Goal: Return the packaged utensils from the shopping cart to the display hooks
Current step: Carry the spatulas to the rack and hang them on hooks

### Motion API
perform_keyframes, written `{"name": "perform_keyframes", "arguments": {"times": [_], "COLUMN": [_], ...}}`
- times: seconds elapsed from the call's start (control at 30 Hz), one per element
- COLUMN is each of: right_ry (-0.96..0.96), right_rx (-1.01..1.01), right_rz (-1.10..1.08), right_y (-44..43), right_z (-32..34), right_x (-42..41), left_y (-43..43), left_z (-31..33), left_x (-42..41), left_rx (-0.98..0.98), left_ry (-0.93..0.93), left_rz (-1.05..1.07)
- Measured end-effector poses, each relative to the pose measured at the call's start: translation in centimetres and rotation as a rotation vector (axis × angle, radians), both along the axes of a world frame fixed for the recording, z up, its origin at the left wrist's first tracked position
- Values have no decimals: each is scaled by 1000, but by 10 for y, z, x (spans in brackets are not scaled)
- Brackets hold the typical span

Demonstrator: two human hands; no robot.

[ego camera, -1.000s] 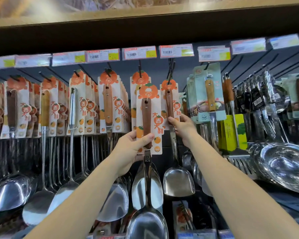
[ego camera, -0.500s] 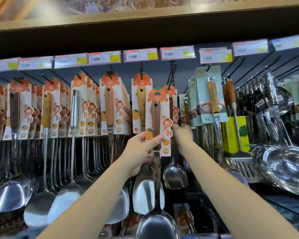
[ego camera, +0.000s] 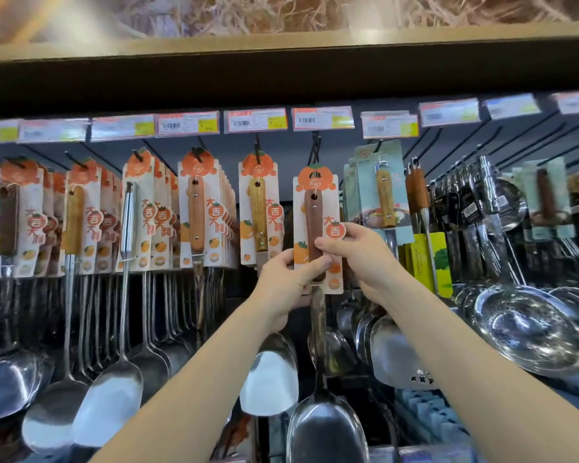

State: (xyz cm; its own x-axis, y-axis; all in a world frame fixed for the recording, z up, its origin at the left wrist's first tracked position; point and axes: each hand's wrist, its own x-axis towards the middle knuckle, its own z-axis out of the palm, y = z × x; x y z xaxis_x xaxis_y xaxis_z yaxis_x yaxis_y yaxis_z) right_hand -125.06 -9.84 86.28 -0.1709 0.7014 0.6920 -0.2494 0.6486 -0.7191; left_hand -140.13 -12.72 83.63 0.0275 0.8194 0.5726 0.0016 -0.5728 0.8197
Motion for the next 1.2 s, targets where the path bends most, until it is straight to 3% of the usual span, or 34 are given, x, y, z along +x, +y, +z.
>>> {"name": "perform_keyframes", "arguments": {"times": [0.33, 0.8, 1.2], "right_ry": [90, 169, 152], "right_rx": [-5, 67, -26], "right_rz": [-20, -65, -87], "right_y": [4, 13, 42], "right_z": [24, 41, 47], "right_x": [1, -6, -17], "left_y": [-7, 0, 39], "left_z": [11, 26, 22], "left_x": [-10, 2, 3], "left_rx": [1, 115, 124], "left_ry": [132, 84, -26], "left_rz": [-37, 35, 80]}}
